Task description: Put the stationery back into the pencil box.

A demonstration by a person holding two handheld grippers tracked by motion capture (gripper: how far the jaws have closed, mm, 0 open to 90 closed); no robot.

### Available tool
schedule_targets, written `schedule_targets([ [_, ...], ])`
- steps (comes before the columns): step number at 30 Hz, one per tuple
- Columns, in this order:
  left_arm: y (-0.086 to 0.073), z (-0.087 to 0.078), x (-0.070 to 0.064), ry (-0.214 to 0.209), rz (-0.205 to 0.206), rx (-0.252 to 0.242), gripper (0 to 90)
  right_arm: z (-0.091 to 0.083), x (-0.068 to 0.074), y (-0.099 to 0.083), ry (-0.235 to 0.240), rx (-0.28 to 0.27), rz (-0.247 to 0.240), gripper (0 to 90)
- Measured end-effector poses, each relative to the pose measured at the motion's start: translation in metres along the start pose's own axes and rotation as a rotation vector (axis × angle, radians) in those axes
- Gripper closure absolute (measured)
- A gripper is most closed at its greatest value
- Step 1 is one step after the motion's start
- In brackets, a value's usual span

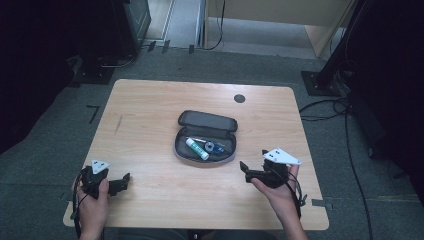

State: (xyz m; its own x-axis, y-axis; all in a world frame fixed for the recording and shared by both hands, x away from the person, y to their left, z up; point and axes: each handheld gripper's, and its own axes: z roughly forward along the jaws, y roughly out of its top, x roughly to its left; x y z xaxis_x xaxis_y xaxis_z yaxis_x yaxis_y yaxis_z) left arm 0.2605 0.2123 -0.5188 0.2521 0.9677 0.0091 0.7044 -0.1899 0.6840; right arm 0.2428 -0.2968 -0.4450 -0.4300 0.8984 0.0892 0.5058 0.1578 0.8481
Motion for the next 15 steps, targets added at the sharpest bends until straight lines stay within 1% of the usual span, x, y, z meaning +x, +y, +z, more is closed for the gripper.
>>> schedule_targets([
  [3, 0.000, 0.000, 0.000, 0.000, 0.000, 0.000, 0.0, -0.010, -0.007, -0.003, -0.016, -0.005, 0.010, 8.2],
  [4, 0.000, 0.000, 0.000, 0.000, 0.000, 0.000, 0.0, -0.012, -0.010, -0.004, -0.022, -0.007, 0.003, 8.2],
  [9, 0.000, 0.000, 0.000, 0.000, 0.000, 0.000, 0.0, -0.026, -0.023, -0.014, -0.053, -0.006, 0.021, 8.2],
  [11, 0.000, 0.000, 0.000, 0.000, 0.000, 0.000, 0.0, -0.031, -0.028, -0.018, -0.062, -0.002, 0.032, 8.2],
  [15, 0.000, 0.000, 0.000, 0.000, 0.000, 0.000, 0.0, -0.037, -0.039, -0.028, -0.088, 0.014, 0.033, 8.2],
])
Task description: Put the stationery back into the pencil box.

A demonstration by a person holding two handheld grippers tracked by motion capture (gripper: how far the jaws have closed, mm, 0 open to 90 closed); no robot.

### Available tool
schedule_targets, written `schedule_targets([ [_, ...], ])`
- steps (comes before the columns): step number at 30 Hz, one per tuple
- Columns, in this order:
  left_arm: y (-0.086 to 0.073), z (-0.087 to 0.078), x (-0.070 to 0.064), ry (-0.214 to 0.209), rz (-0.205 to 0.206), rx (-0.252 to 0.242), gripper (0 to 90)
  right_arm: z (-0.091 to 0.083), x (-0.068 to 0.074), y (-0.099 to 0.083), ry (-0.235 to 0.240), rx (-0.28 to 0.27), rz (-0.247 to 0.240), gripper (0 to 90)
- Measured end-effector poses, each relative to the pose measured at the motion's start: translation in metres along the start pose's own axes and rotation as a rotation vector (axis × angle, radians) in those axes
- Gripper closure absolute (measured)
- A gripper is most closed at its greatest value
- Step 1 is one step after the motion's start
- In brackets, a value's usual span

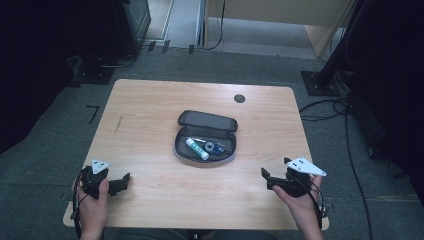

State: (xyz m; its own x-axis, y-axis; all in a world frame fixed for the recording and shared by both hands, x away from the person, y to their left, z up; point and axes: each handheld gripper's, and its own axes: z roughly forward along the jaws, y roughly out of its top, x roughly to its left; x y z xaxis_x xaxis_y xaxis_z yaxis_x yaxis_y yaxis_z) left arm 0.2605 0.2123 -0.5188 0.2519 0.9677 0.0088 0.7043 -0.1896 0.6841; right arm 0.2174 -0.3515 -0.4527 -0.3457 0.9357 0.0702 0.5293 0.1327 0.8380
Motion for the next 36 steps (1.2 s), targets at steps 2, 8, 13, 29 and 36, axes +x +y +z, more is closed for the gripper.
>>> schedule_targets([
  [2, 0.000, 0.000, 0.000, 0.000, 0.000, 0.000, 0.0, -0.001, -0.006, -0.006, -0.009, 0.015, 0.004, 8.2],
  [8, 0.000, 0.000, 0.000, 0.000, 0.000, 0.000, 0.0, -0.006, -0.022, -0.022, -0.037, 0.048, 0.016, 8.0],
  [13, 0.000, 0.000, 0.000, 0.000, 0.000, 0.000, 0.0, -0.011, -0.038, -0.037, -0.069, 0.076, 0.034, 8.0],
  [29, 0.000, 0.000, 0.000, 0.000, 0.000, 0.000, 0.0, -0.030, -0.080, -0.076, -0.193, 0.121, 0.132, 8.0],
  [36, 0.000, 0.000, 0.000, 0.000, 0.001, 0.000, 0.0, -0.020, -0.081, -0.080, -0.240, 0.146, 0.122, 8.5],
])
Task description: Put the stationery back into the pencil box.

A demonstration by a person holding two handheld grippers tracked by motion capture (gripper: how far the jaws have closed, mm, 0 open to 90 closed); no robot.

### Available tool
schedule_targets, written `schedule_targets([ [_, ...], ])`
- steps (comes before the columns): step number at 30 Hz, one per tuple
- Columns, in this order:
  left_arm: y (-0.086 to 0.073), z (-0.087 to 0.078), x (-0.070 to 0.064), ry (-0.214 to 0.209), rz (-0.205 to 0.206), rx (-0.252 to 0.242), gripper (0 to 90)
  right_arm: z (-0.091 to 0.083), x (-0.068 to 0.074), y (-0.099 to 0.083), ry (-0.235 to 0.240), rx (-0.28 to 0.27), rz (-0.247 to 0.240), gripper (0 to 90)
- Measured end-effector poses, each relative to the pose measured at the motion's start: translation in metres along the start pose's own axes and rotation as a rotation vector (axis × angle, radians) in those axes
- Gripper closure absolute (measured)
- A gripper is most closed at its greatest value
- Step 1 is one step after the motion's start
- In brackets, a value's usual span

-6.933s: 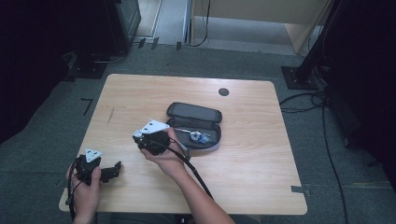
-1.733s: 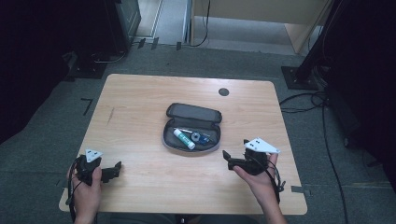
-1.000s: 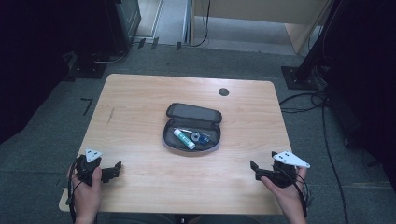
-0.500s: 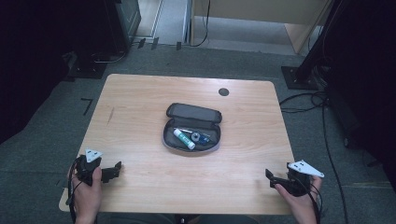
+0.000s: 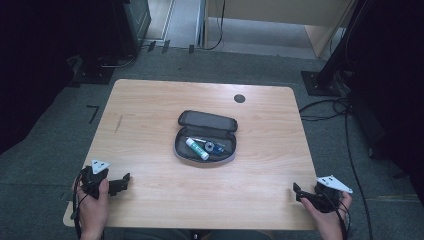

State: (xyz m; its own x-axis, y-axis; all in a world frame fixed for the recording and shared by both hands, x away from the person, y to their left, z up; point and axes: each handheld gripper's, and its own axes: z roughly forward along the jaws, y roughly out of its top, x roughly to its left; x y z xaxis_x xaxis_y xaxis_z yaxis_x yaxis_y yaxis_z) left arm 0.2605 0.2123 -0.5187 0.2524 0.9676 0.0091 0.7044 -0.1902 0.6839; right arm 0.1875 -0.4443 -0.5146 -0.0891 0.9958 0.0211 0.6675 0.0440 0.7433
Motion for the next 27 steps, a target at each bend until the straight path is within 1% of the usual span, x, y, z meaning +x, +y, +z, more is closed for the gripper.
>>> schedule_targets([
  [1, 0.000, 0.000, 0.000, 0.000, 0.001, 0.000, 0.0, 0.003, 0.001, -0.001, -0.007, 0.003, -0.009, 8.6],
  [2, 0.000, 0.000, 0.000, -0.001, 0.002, 0.000, 0.0, 0.007, 0.002, -0.004, -0.016, 0.019, -0.022, 8.6],
  [3, 0.000, 0.000, 0.000, -0.001, 0.002, 0.000, 0.0, 0.010, 0.002, -0.006, -0.006, 0.029, -0.028, 9.0],
  [4, 0.000, 0.000, 0.000, -0.002, 0.003, 0.000, 0.0, 0.010, 0.001, -0.005, 0.005, 0.030, -0.019, 9.7],
  [6, 0.000, 0.000, 0.000, -0.002, 0.004, 0.000, 0.0, 0.011, 0.001, -0.004, -0.004, 0.028, -0.013, 9.9],
  [8, 0.000, 0.000, 0.000, -0.002, 0.004, 0.000, 0.0, 0.012, 0.001, -0.003, 0.007, 0.030, -0.017, 9.9],
  [10, 0.000, 0.000, 0.000, -0.002, 0.004, 0.000, 0.0, 0.013, 0.000, -0.003, 0.014, 0.036, -0.003, 9.5],
  [15, 0.000, 0.000, 0.000, -0.002, 0.004, 0.000, 0.0, 0.014, -0.001, -0.002, 0.021, 0.036, -0.015, 8.5],
  [27, 0.000, 0.000, -0.001, -0.004, 0.005, 0.001, 0.0, 0.016, -0.002, -0.001, 0.022, 0.039, -0.011, 7.9],
])
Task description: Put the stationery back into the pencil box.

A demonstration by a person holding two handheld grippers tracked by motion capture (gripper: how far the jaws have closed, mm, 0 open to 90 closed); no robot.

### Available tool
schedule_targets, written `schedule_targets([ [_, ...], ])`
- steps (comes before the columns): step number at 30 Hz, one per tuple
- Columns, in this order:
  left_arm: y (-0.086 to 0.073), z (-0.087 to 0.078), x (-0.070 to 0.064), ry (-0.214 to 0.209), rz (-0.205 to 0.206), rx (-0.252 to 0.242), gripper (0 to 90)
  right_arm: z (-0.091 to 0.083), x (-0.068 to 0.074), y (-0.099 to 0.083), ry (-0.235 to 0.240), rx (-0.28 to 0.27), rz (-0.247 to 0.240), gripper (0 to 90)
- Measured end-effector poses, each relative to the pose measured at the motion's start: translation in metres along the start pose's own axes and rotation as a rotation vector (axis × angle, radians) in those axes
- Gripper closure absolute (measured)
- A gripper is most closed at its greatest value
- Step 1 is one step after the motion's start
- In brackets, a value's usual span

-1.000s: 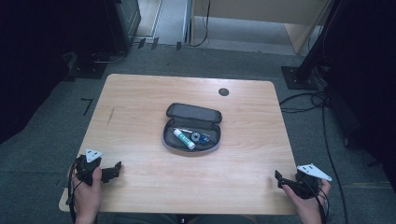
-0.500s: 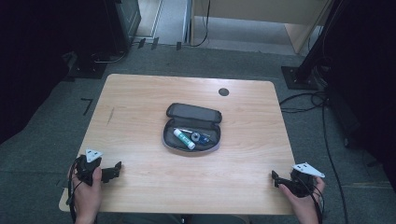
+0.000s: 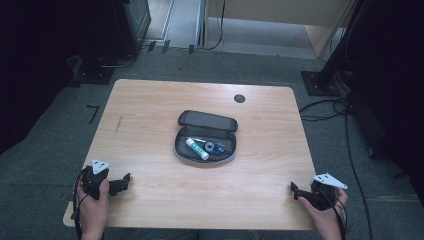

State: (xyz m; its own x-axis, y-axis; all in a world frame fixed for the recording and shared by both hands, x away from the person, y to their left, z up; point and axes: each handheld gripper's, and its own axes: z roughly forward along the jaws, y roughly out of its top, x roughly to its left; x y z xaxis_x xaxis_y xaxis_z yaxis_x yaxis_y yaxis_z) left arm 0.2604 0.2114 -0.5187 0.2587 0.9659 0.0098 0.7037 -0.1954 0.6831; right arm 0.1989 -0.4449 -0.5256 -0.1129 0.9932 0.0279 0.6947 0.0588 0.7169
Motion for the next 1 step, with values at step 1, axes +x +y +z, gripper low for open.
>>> schedule_targets([
  [1, 0.0000, 0.0002, -0.0004, 0.000, -0.002, -0.001, 0.0, 0.0003, -0.0001, 0.0004, 0.001, 0.000, 0.001, 7.9],
])
